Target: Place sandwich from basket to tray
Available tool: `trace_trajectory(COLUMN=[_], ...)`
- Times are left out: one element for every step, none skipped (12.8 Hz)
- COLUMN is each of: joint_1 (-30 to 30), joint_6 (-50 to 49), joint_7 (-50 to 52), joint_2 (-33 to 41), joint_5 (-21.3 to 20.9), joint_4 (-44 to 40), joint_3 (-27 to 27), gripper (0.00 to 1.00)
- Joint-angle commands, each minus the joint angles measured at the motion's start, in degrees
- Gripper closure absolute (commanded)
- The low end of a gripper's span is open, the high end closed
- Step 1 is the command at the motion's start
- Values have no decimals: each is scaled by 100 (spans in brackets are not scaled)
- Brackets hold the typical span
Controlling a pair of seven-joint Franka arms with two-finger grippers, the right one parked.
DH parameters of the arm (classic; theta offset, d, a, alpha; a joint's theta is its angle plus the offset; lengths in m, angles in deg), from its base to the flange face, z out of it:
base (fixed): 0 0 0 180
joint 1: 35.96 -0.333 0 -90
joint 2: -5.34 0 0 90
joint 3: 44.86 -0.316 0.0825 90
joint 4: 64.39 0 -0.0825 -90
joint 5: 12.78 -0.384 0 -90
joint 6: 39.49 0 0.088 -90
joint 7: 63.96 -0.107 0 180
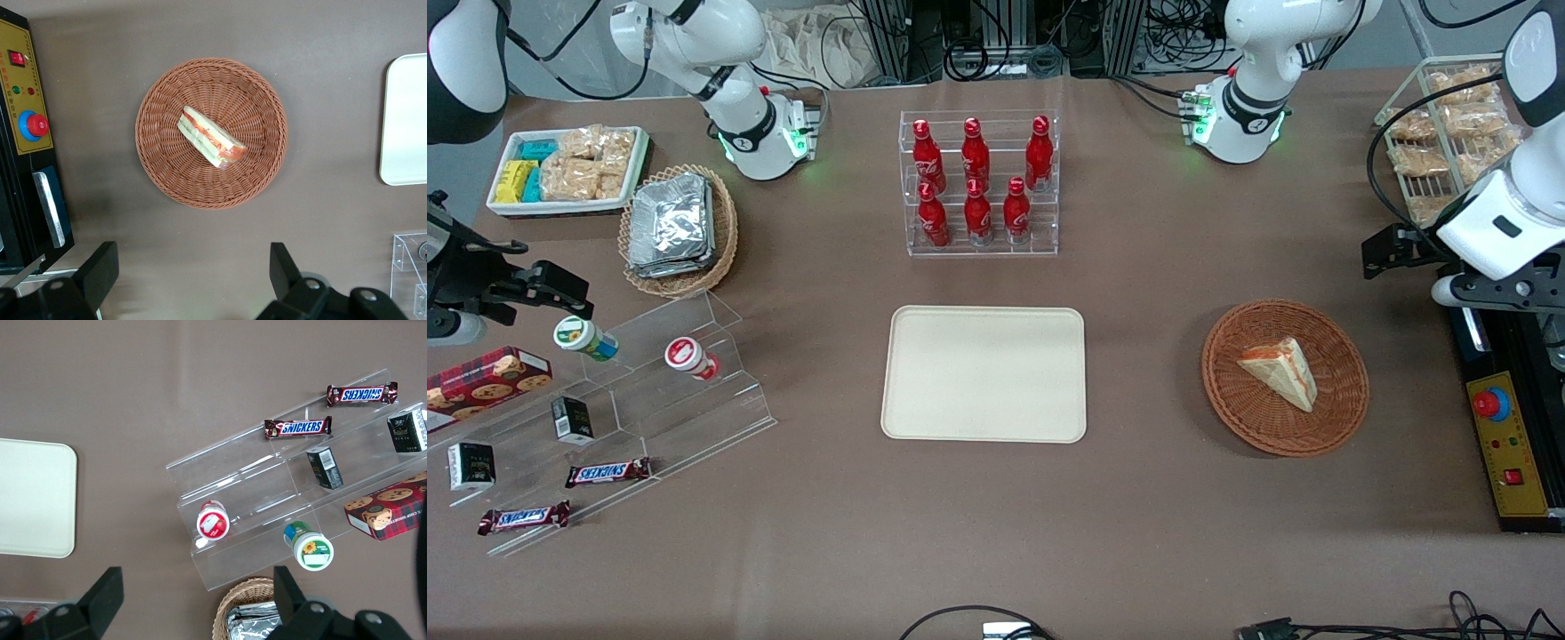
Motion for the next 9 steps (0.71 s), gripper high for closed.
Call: trace_trajectory(joint_1=[-62,-62,-62,-62,-62,-62,-62,-62,-62], joint_6=[-116,-116,-116,-116,-168,-177,-186,-177,-143], joint_7=[-64,-82,-91,-91,-82,-65,66,441,889], joint_2=[-77,-77,-77,-129,-208,-235,-226,-218,-191], joint_5=[-32,-32,-41,-23,-14,-40,-58,-32,3], joint_4=[-160,-177,-177,-247,-360,-361,-301,-248,-134], joint_3=[62,62,62,62,62,71,71,71,63], gripper=[0,0,0,0,0,0,0,0,0])
